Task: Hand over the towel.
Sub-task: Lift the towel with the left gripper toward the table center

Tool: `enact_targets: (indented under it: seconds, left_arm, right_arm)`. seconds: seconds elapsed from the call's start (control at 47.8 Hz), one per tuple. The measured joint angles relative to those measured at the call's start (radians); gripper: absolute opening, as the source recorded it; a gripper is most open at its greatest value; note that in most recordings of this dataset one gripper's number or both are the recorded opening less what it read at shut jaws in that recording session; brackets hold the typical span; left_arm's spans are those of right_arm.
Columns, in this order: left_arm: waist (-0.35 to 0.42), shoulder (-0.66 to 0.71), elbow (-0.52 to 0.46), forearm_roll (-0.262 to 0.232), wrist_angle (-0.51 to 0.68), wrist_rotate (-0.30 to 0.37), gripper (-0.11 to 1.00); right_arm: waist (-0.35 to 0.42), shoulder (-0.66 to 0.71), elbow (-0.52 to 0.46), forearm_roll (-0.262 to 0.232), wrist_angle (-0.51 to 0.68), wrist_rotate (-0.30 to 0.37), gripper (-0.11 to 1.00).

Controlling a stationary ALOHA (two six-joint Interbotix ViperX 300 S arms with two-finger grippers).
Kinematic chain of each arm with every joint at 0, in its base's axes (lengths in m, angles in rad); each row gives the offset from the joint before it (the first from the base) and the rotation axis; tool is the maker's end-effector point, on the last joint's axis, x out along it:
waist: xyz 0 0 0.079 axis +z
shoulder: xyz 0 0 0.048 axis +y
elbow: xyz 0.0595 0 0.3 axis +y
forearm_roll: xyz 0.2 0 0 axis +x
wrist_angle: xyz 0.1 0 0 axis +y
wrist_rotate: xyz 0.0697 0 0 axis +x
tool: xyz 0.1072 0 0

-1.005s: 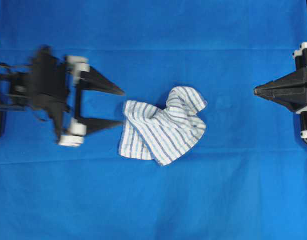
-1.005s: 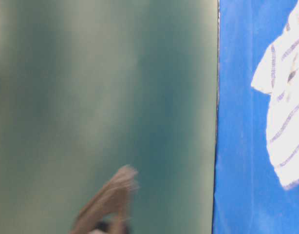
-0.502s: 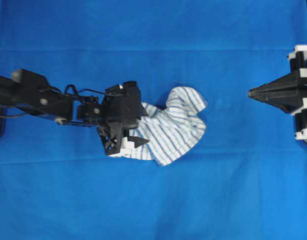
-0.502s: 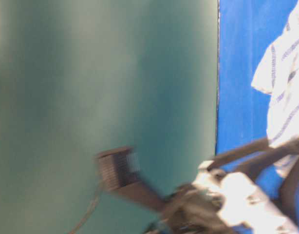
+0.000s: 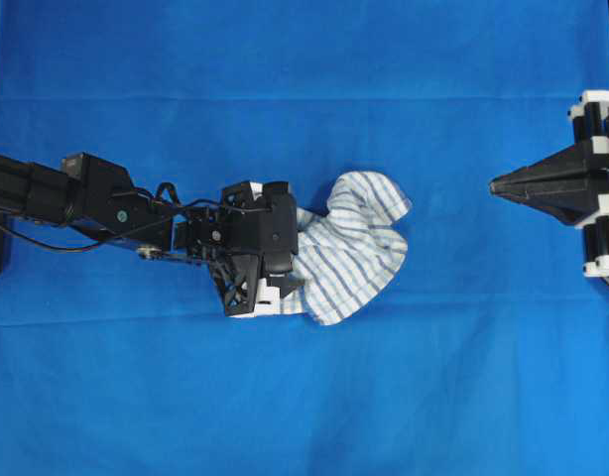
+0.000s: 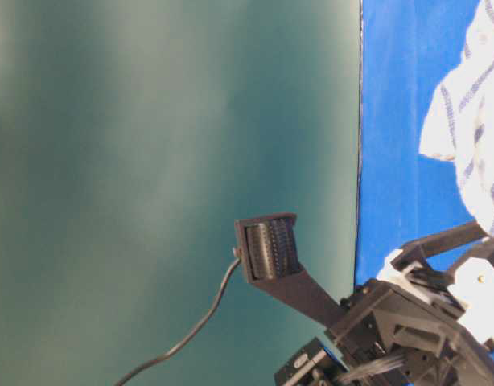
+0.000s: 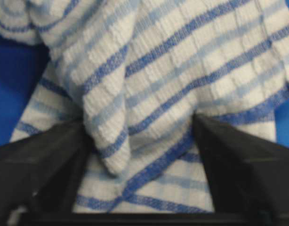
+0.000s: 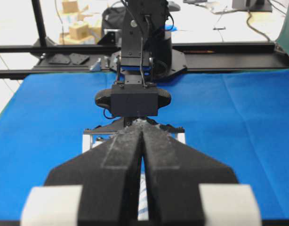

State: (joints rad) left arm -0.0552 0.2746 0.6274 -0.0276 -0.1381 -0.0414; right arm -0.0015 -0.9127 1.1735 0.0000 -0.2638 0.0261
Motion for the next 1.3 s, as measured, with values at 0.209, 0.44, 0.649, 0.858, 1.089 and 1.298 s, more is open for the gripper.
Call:
enact_targets:
  seconds: [0.209, 0.44, 0.649, 0.858, 1.089, 1.298]
  left_arm:
    - [-0.020, -0.048, -0.005, 0.003, 0.032, 0.063, 0.09]
    - [-0.012, -0.219, 0.000, 0.003, 0.057, 0.074, 0.09]
    - [0.021, -0.408, 0.009, 0.003, 0.038, 0.095, 0.08]
    - [0.034, -0.502, 0.009, 0.003, -0.084, 0.195, 0.08]
    - [0.106, -0.514, 0.020, 0.003, -0.133, 0.230, 0.08]
    - [0.110, -0.514, 0.021, 0.003, -0.135, 0.233, 0.08]
  right_arm:
    - [0.000, 0.000, 0.000, 0.000, 0.000, 0.000, 0.00]
    - [0.000, 0.000, 0.000, 0.000, 0.000, 0.000, 0.00]
    - [0.000, -0.003, -0.002, 0.000, 0.014, 0.000, 0.00]
    - [0.000, -0.005, -0.002, 0.000, 0.029, 0.000, 0.00]
    - [0.002, -0.005, -0.002, 0.000, 0.051, 0.000, 0.00]
    - [0.002, -0.003, -0.002, 0.000, 0.054, 0.000, 0.00]
